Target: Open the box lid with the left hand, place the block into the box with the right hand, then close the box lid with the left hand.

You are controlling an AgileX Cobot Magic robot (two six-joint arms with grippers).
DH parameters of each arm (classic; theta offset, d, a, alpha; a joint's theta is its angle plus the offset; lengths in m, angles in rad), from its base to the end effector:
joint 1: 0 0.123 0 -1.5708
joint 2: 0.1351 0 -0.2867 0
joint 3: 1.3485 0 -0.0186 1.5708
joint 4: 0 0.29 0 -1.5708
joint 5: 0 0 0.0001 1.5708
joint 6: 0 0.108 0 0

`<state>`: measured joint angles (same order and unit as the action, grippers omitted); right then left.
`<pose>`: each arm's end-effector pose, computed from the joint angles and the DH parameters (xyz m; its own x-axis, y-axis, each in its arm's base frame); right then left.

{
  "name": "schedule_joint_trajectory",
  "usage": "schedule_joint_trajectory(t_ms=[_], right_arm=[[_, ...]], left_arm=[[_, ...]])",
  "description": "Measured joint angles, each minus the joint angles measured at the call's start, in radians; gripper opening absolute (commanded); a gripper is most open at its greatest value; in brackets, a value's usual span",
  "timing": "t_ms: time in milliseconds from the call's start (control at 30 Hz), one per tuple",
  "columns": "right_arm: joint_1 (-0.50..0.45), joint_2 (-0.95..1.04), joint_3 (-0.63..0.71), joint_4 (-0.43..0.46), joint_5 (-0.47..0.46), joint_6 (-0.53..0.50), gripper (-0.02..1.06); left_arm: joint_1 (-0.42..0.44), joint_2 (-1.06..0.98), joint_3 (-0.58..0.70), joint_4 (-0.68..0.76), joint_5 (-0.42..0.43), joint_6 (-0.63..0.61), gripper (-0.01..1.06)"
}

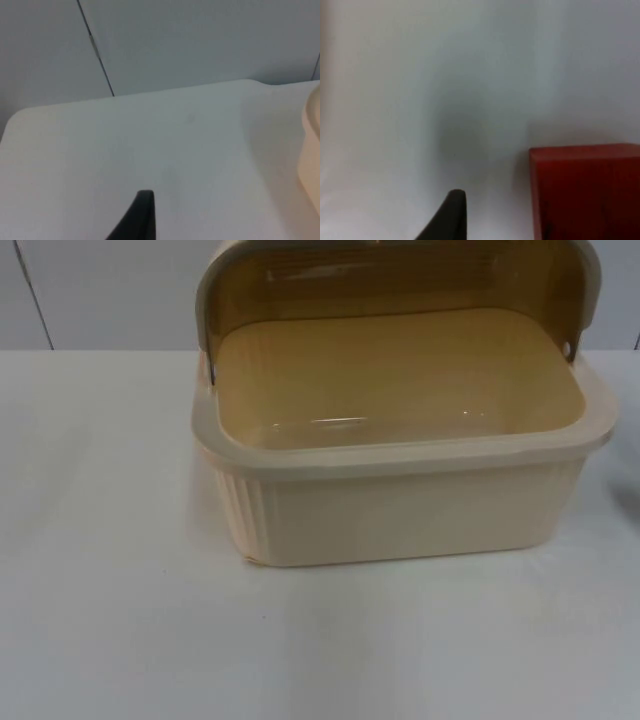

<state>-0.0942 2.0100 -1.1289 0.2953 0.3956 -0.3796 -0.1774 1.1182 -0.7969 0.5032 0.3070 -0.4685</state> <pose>0.4130 -0.0268 0.0709 -0.9184 -0.0188 -0.3952 -0.0471 0.9970 0.0620 0.2886 -0.0357 0.2944 -0.4754 0.1000 -0.8740 0.0561 0.9949 0.0834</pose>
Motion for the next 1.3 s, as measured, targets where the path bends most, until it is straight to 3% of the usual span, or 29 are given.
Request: schedule_joint_trajectory(t_ms=[67, 100, 167, 200, 267, 300, 567, 900, 1100, 1300], right_arm=[[0.0, 0.008, 0.0, -0.002, 0.0, 0.0, 0.99], [0.0, 0.008, 0.0, -0.002, 0.0, 0.0, 0.92], [0.0, 0.008, 0.0, -0.002, 0.0, -0.002, 0.56], [0.0, 0.008, 0.0, -0.002, 0.0, -0.002, 0.56], [0.0, 0.008, 0.0, -0.002, 0.002, 0.002, 0.1], [0.0, 0.008, -0.001, -0.002, 0.002, 0.017, 0.0], [0.0, -0.034, -0.001, 0.0, 0.036, 0.04, 0.0], [0.009, -0.319, -0.002, 0.0, 0.034, 0.042, 0.0], [0.088, -0.486, -0.002, 0.0, 0.027, 0.02, 0.0], [0.275, -0.666, -0.002, 0.0, 0.034, 0.012, 0.0]], left_arm=[[0.0, 0.0, 0.0, 0.009, 0.0, 0.0, 1.04], [0.0, 0.0, 0.0, 0.011, 0.0, 0.0, 1.04], [0.0, 0.0, 0.0, 0.013, 0.0, 0.0, 1.04], [0.0, 0.0, 0.0, 0.016, 0.0, 0.0, 1.04], [0.0, 0.0, 0.0, 0.017, 0.0, 0.0, 1.04], [0.0, 0.0, 0.0, 0.017, 0.0, 0.0, 1.04], [0.0, 0.0, 0.0, 0.023, 0.0, 0.0, 1.04], [0.0, 0.0, 0.0, 0.024, 0.0, 0.0, 1.04], [0.0, 0.0, 0.0, 0.027, -0.013, 0.0, 1.04], [0.0, 0.0, 0.0, 0.015, -0.048, 0.0, 1.04]])
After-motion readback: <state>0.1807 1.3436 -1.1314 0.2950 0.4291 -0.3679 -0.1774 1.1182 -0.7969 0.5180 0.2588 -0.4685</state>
